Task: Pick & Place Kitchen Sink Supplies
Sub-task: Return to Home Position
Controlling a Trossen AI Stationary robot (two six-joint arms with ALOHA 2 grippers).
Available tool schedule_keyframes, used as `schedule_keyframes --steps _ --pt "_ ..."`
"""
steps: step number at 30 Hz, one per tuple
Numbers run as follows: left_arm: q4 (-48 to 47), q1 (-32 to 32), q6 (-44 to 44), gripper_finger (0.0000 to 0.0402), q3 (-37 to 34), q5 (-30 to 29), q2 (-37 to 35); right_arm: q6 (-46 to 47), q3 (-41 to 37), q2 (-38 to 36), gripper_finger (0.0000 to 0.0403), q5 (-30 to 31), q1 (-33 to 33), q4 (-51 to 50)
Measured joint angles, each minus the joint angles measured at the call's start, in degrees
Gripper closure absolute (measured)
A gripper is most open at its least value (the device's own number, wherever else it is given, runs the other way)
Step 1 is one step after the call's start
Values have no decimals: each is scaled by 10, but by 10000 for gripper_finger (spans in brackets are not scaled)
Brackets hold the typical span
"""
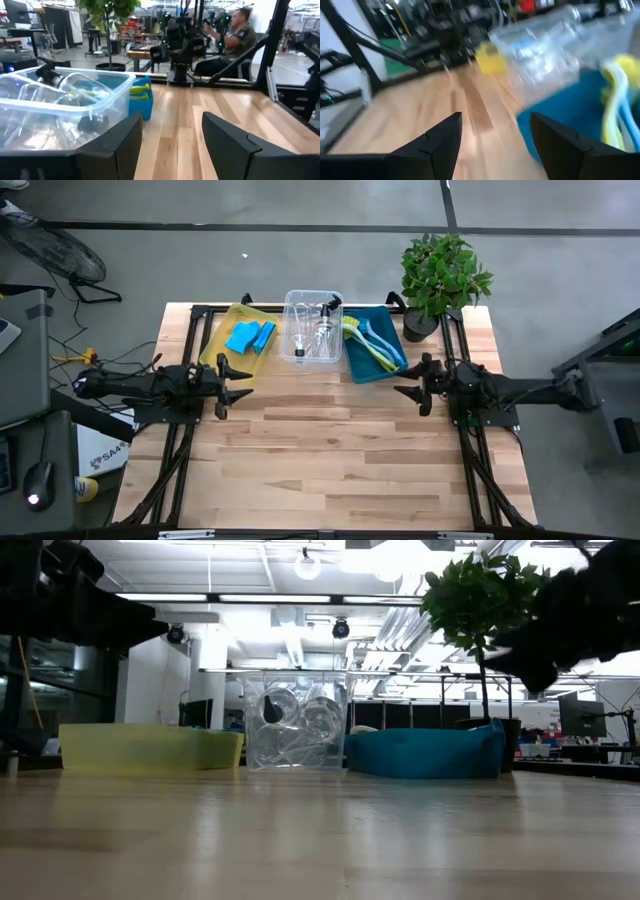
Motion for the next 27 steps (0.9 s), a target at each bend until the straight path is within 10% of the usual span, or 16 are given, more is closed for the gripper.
schedule_keyframes --steps 12,27 --pt "3 0 -56 200 0 -27 11 23 -1 -44 227 -32 -56 -117" --pt "11 0 61 200 0 -121 12 -90 -1 -43 291 73 -56 -101"
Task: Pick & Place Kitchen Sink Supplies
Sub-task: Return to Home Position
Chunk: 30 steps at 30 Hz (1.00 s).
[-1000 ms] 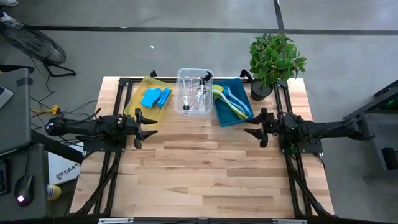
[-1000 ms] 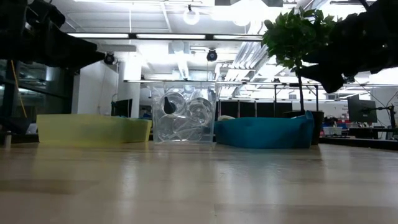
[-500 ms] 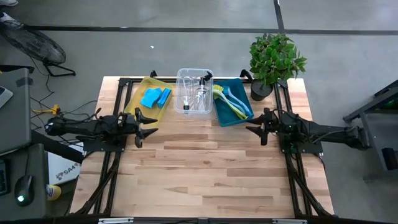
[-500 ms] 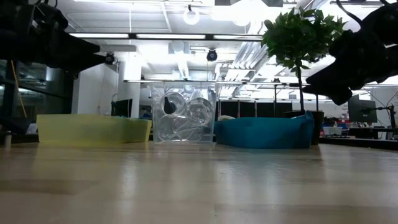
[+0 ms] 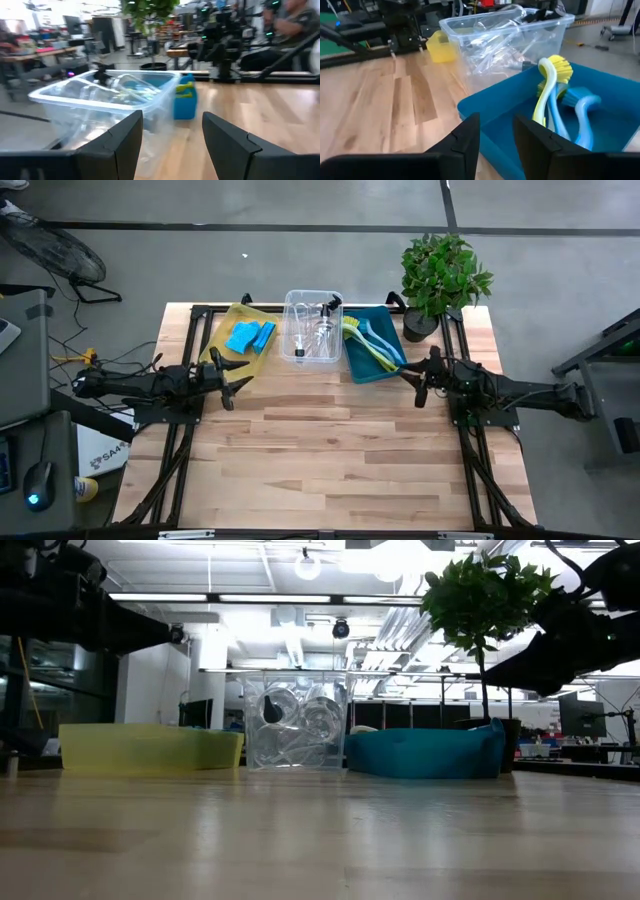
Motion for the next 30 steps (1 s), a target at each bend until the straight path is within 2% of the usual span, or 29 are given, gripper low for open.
schedule_keyframes --steps 4,9,16,30 --pt "1 0 14 200 0 -34 0 44 0 0 302 1 0 -1" --pt "1 0 14 200 0 -34 0 90 0 0 303 2 0 -1" --pt "1 0 14 200 0 -34 0 60 0 0 304 2 0 -1" --pt "1 0 14 200 0 -33 0 62 0 0 304 2 0 -1"
